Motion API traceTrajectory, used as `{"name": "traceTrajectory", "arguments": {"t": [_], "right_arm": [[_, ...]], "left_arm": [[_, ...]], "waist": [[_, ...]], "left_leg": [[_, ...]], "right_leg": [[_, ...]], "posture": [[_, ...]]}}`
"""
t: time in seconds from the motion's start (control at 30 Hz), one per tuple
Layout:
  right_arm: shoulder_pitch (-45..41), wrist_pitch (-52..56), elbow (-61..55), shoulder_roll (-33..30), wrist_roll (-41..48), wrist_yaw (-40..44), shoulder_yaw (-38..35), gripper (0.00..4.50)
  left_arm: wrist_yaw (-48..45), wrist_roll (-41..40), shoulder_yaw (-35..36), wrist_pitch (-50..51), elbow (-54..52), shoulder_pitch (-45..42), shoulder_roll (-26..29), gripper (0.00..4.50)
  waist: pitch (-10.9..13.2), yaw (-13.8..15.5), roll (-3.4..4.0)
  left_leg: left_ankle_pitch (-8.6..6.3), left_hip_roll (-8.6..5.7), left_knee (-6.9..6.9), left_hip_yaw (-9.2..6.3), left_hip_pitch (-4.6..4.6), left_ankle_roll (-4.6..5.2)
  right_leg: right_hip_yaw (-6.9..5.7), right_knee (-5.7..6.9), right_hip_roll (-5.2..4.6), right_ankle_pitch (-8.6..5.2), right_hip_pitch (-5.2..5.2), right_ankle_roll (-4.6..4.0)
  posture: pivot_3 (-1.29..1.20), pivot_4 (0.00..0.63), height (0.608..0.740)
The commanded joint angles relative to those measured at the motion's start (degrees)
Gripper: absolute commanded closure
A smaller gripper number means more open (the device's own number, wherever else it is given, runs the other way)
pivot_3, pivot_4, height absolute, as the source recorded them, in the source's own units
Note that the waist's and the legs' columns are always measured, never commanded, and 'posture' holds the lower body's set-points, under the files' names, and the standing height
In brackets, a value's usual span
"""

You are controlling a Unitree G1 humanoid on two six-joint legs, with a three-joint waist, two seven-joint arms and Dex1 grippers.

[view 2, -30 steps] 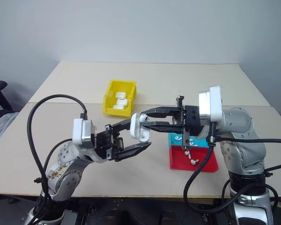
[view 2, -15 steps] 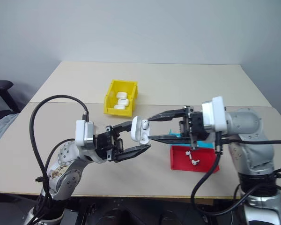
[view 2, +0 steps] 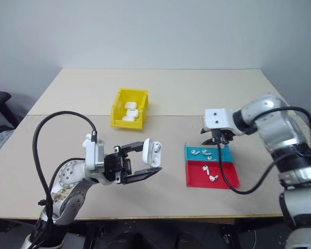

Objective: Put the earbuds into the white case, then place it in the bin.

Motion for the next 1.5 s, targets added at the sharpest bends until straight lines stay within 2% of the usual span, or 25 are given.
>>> {"name": "traceTrajectory", "arguments": {"t": [0.03, 0.2, 0.7, 1.07, 1.5], "right_arm": [[-2.6, -0.3, 2.2, 1.3, -3.0, 1.1, 0.9, 2.22], [-2.7, -1.5, 4.9, 3.7, -5.5, 0.2, 1.5, 2.22], [-4.3, -18.2, 16.0, 9.4, -10.5, -2.7, 4.0, 2.22], [-6.5, -22.5, 22.7, 11.9, -13.0, -3.2, 4.3, 2.22], [-7.1, -25.2, 24.6, 12.9, -12.8, -2.0, 3.9, 2.22]], "left_arm": [[-0.7, 1.6, 0.6, -2.9, 0.6, 0.9, 0.7, 1.78], [-0.4, 2.0, 1.0, -3.2, 0.5, 2.3, 1.6, 1.78], [0.6, 4.1, 0.5, -4.2, -0.6, 4.3, 1.9, 1.78], [0.5, 4.3, 0.9, -4.7, -0.1, 4.4, 2.5, 1.78], [0.7, 4.7, 1.0, -4.9, 0.0, 4.6, 2.6, 1.78]], "waist": [[0.0, 0.1, 0.01], [0.0, 0.2, 0.04], [0.0, -0.2, 0.05], [0.0, -0.3, 0.07], [0.0, -0.3, 0.07]], "left_leg": [[0.00, 0.00, 0.00, 0.00, -0.01, 0.00], [-0.01, 0.01, 0.00, 0.00, 0.00, 0.02], [0.03, 0.01, 0.00, 0.02, 0.02, -0.05], [0.04, 0.02, -0.02, 0.03, 0.03, -0.07], [0.05, 0.03, -0.02, 0.02, 0.04, -0.08]], "right_leg": [[-0.01, 0.00, 0.00, 0.00, 0.00, 0.00], [-0.03, 0.03, -0.02, 0.00, 0.01, 0.00], [-0.03, 0.04, -0.02, 0.01, 0.01, 0.00], [-0.02, 0.06, -0.01, 0.01, 0.01, -0.01], [-0.03, 0.08, -0.01, 0.01, 0.01, -0.01]], "posture": [[0.00, 0.150, 0.740], [0.00, 0.150, 0.740], [0.00, 0.150, 0.740], [0.00, 0.150, 0.740], [0.00, 0.150, 0.740]]}}
